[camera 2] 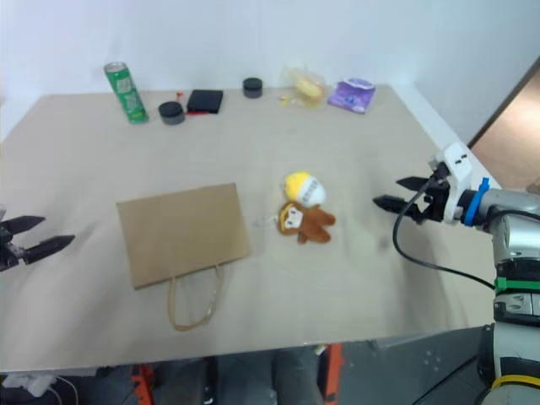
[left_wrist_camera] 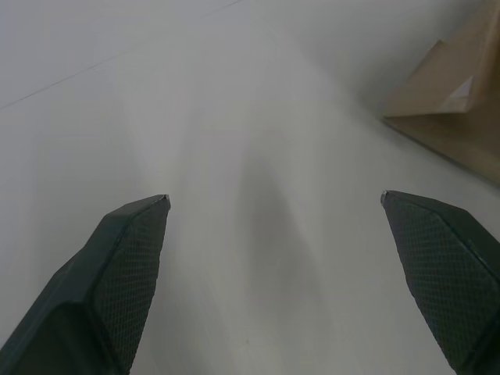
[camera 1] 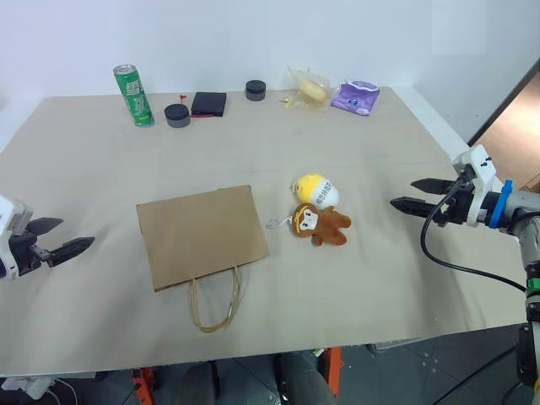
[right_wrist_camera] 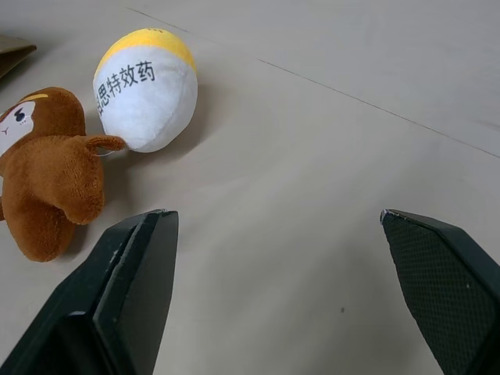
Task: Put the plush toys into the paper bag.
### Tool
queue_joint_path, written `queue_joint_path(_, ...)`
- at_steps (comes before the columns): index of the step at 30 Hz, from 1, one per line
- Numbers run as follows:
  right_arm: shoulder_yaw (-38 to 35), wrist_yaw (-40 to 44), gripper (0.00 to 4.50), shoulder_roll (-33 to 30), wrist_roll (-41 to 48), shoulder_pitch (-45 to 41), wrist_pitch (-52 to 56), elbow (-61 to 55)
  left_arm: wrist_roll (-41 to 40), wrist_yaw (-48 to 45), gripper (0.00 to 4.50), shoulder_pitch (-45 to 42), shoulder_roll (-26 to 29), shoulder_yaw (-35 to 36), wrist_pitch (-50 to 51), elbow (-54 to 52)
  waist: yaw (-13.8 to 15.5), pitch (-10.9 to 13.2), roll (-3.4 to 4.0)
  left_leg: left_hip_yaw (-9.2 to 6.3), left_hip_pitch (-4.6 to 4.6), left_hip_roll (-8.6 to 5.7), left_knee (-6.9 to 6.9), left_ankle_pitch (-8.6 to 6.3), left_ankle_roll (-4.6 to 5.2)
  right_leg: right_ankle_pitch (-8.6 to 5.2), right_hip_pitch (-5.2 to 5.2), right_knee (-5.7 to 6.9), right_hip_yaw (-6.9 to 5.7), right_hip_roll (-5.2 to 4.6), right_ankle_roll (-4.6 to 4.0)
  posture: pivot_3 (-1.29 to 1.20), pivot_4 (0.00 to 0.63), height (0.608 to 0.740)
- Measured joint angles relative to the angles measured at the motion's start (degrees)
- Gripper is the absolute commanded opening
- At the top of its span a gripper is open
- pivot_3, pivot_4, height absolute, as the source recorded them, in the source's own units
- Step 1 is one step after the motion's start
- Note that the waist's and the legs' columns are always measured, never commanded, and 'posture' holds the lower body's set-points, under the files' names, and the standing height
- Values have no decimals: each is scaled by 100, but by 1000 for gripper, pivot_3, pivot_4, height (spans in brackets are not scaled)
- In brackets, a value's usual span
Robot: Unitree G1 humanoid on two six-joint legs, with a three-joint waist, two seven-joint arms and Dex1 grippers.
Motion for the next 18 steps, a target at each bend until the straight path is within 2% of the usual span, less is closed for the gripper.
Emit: queue_joint_path(18, -1, 95, 4500, 14, -12, -242, -186, 416, 28, 255, 4477, 49, -151, 199, -152, -47, 1, 0, 0, 0, 2, 4, 14, 1, 1, 14, 3, 8, 1, 5, 10, 0, 150, 740)
